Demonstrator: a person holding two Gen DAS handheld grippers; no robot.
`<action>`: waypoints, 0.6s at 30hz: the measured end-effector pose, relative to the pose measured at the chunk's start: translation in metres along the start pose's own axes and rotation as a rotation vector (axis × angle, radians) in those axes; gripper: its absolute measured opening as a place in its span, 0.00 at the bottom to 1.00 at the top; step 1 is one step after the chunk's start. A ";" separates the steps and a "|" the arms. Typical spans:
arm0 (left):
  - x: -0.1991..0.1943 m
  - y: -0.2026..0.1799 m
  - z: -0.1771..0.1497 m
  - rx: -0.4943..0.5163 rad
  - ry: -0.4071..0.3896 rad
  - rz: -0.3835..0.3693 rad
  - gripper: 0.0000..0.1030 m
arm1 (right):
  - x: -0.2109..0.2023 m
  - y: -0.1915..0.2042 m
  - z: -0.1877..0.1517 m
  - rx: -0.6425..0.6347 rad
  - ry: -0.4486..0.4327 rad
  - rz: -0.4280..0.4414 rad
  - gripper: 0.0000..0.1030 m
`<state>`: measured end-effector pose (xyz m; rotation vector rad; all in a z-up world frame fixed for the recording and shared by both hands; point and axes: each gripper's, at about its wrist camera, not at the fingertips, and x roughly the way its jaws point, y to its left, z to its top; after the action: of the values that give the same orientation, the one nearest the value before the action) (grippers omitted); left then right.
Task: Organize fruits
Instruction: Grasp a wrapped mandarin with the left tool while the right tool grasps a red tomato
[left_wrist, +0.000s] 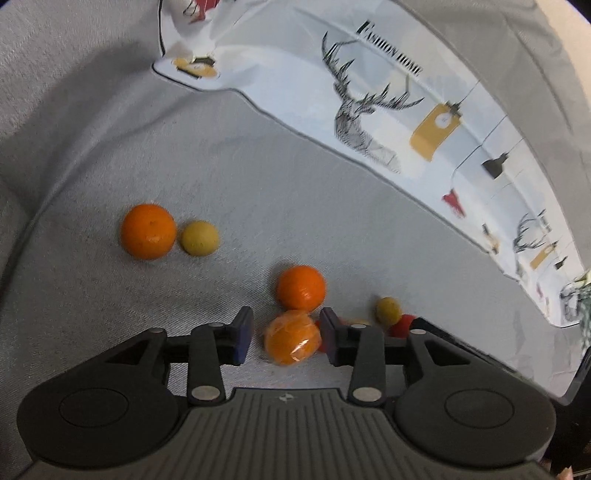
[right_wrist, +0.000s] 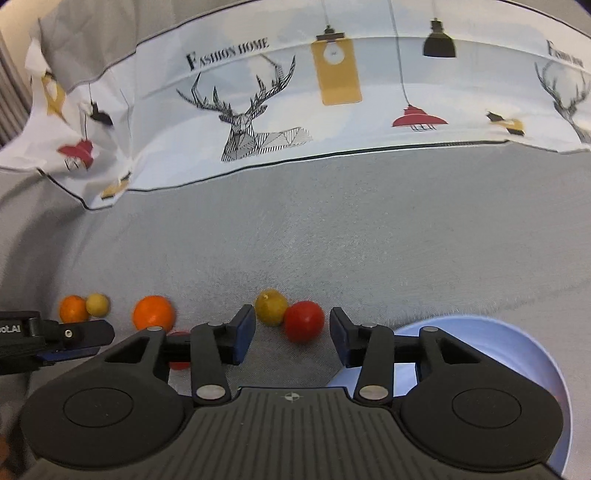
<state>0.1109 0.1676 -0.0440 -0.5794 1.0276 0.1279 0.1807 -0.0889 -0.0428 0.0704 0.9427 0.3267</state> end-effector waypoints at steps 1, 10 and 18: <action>0.003 0.000 0.001 -0.004 0.008 0.002 0.43 | 0.003 0.000 0.001 -0.007 0.009 -0.002 0.46; 0.021 -0.009 0.001 0.002 0.051 0.021 0.51 | 0.029 0.002 0.002 -0.035 0.082 0.006 0.45; 0.032 -0.013 -0.002 0.018 0.078 0.034 0.50 | 0.032 0.003 0.001 -0.062 0.089 0.003 0.29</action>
<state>0.1312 0.1506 -0.0663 -0.5540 1.1137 0.1266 0.1977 -0.0767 -0.0667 0.0010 1.0201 0.3641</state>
